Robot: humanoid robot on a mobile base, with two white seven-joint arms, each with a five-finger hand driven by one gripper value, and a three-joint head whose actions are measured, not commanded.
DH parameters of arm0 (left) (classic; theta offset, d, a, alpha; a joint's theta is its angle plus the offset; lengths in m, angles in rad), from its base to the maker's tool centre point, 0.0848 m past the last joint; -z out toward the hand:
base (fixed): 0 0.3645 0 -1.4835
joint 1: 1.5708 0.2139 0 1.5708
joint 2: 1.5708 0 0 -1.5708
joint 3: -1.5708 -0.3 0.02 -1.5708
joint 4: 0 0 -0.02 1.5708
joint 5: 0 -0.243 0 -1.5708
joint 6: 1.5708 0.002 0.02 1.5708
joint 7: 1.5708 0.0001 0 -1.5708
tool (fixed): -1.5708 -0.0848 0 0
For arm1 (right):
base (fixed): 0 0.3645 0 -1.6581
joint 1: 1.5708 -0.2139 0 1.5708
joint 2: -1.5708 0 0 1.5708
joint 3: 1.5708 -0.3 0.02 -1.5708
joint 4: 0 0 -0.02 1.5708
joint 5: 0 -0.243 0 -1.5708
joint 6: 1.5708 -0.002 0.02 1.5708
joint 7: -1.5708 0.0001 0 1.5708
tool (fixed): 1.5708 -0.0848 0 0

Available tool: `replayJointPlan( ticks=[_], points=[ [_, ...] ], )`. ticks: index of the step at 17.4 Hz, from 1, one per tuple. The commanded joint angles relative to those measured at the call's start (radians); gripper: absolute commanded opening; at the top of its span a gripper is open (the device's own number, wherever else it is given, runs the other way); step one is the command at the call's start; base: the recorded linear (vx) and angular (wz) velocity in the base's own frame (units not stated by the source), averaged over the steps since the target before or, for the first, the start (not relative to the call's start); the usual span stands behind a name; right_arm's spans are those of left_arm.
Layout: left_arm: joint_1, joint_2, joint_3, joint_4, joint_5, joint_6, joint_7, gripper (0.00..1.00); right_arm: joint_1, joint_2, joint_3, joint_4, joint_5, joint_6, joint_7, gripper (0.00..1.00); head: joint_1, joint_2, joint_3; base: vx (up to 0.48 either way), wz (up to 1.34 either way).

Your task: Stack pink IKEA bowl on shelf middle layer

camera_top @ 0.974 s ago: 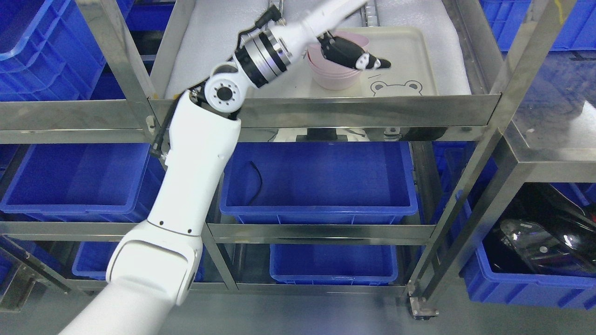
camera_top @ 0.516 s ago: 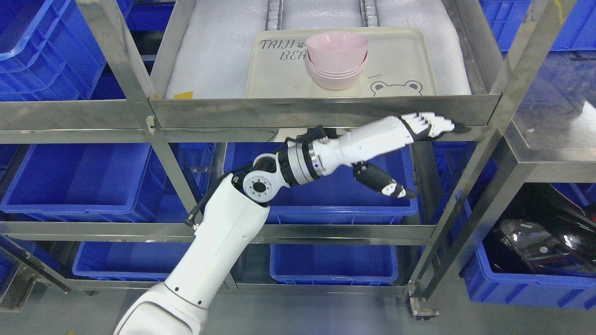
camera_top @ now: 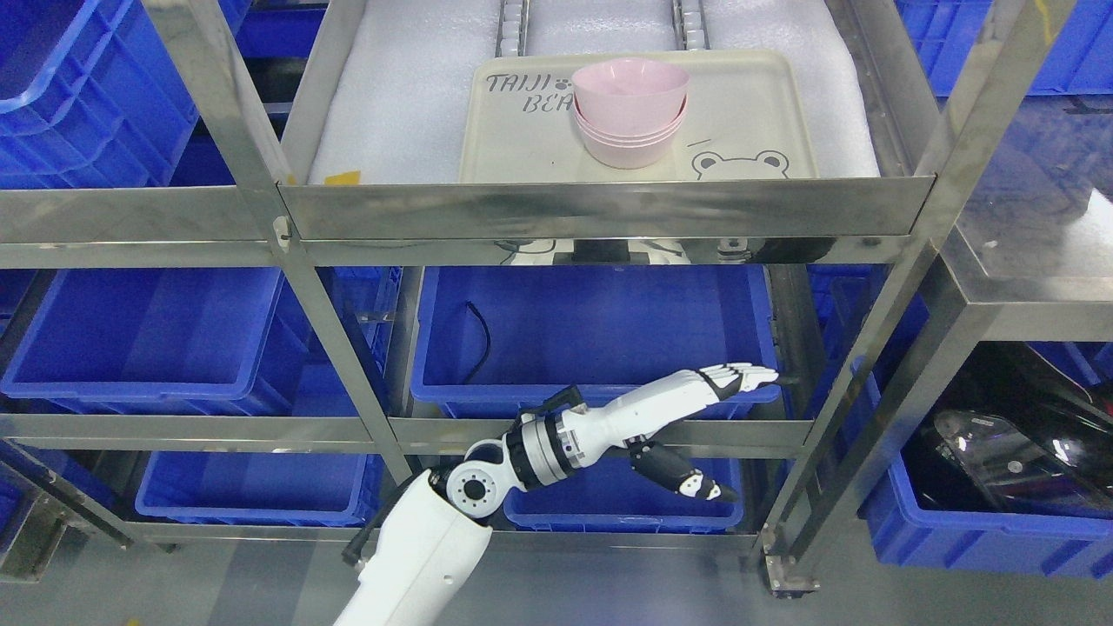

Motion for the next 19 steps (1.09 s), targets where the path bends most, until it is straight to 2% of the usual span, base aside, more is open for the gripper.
replayJointPlan(
  ticks=[1, 3, 7, 11, 19],
  points=[
    [0.128, 0.017, 0.184, 0.134, 0.032, 0.086, 0.219, 1.0, 0.023, -0.017, 0.0, -0.017, 0.0, 0.0, 0.0, 1.0, 0.0, 0.0, 0.0, 0.0, 0.0],
    [0.132, 0.017, 0.184, 0.133, 0.077, 0.159, 0.368, 1.0, 0.023, -0.017, 0.0, -0.017, 0.0, 0.0, 0.0, 1.0, 0.0, 0.0, 0.0, 0.0, 0.0],
    [0.144, 0.017, 0.188, 0.096, 0.097, 0.209, 0.629, 1.0, 0.023, -0.017, 0.0, -0.017, 0.0, 0.0, 0.0, 1.0, 0.0, 0.0, 0.0, 0.0, 0.0],
    [0.212, 0.017, 0.197, -0.034, 0.098, 0.324, 0.642, 1.0, 0.023, -0.017, 0.0, -0.017, 0.0, 0.0, 0.0, 1.0, 0.0, 0.0, 0.0, 0.0, 0.0],
    [0.275, 0.017, 0.192, -0.142, 0.134, 0.332, 0.637, 1.0, 0.023, -0.017, 0.0, -0.017, 0.0, 0.0, 0.0, 1.0, 0.0, 0.0, 0.0, 0.0, 0.0]
  ],
)
